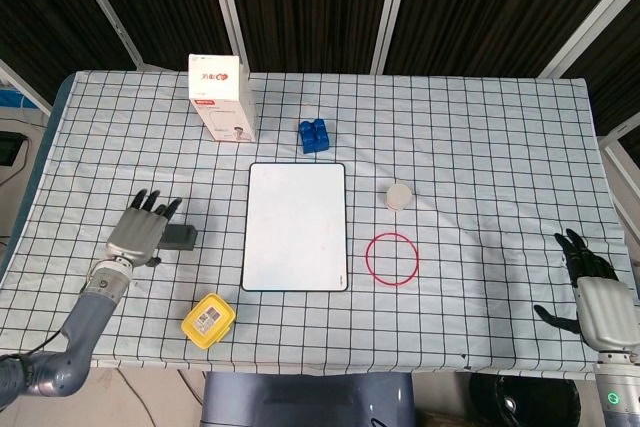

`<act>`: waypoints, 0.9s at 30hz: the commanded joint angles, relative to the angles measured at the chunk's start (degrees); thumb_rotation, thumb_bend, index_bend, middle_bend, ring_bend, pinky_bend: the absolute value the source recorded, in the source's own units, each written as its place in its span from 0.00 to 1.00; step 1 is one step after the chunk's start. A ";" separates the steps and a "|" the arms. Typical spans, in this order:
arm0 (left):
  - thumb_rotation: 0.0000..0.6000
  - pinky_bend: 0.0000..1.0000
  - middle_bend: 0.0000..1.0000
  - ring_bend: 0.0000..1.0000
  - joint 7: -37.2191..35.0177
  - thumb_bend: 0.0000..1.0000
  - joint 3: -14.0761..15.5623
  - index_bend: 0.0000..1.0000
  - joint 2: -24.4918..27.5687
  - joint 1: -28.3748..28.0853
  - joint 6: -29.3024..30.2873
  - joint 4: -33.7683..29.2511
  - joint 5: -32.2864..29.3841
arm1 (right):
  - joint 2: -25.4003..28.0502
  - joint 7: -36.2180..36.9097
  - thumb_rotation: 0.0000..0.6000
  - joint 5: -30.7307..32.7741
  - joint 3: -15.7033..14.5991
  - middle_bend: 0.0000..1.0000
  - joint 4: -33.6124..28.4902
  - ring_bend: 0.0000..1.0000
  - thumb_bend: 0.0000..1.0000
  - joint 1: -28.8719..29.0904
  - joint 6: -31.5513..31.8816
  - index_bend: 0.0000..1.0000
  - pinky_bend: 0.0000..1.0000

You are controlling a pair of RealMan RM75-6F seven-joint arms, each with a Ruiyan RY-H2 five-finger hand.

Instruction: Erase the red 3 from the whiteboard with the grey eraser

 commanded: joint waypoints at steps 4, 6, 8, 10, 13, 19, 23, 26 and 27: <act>1.00 0.05 0.20 0.00 -1.60 0.04 -0.66 0.02 4.26 1.56 2.92 -6.34 2.92 | -0.01 -0.06 1.00 0.07 0.02 0.05 -0.02 0.18 0.07 -0.01 0.02 0.00 0.20; 1.00 0.05 0.20 0.00 -3.67 0.04 -0.65 0.02 6.65 3.08 5.40 -9.42 6.19 | -0.03 -0.07 1.00 0.07 0.06 0.05 0.05 0.18 0.07 -0.02 0.07 0.00 0.20; 1.00 0.05 0.19 0.00 -4.44 0.03 -0.22 0.02 9.42 4.81 8.30 -12.53 8.93 | -0.03 0.00 1.00 0.09 0.08 0.05 0.04 0.18 0.07 -0.02 0.07 0.00 0.20; 1.00 0.05 0.17 0.00 -4.83 0.03 0.11 0.02 11.16 6.13 10.58 -14.46 11.14 | -0.05 -0.03 1.00 0.00 0.07 0.05 0.06 0.18 0.07 -0.01 0.11 0.00 0.20; 1.00 0.05 0.14 0.00 -6.64 0.03 1.09 0.00 13.62 9.13 14.98 -16.63 16.53 | -0.11 -0.06 1.00 -0.26 0.04 0.05 0.11 0.18 0.07 -0.02 0.31 0.00 0.20; 1.00 0.05 0.11 0.00 -12.13 0.04 4.58 0.00 17.00 14.80 19.67 -17.42 25.03 | -0.17 0.18 1.00 -0.50 0.08 0.05 0.24 0.18 0.07 -0.10 0.65 0.00 0.20; 1.00 0.05 0.08 0.00 -16.65 0.04 6.35 0.00 18.04 18.25 22.69 -15.93 30.04 | -0.17 0.39 1.00 -0.72 0.09 0.05 0.32 0.18 0.07 -0.12 0.83 0.00 0.20; 1.00 0.05 0.05 0.00 -20.24 0.04 7.22 0.00 18.62 20.87 24.86 -13.98 33.28 | -0.19 0.59 1.00 -0.75 0.12 0.05 0.42 0.18 0.07 -0.15 0.92 0.00 0.20; 1.00 0.05 0.04 0.00 -21.13 0.03 7.27 0.00 18.72 21.50 25.42 -13.51 33.96 | -0.19 0.65 1.00 -0.76 0.11 0.05 0.43 0.18 0.07 -0.16 0.91 0.00 0.20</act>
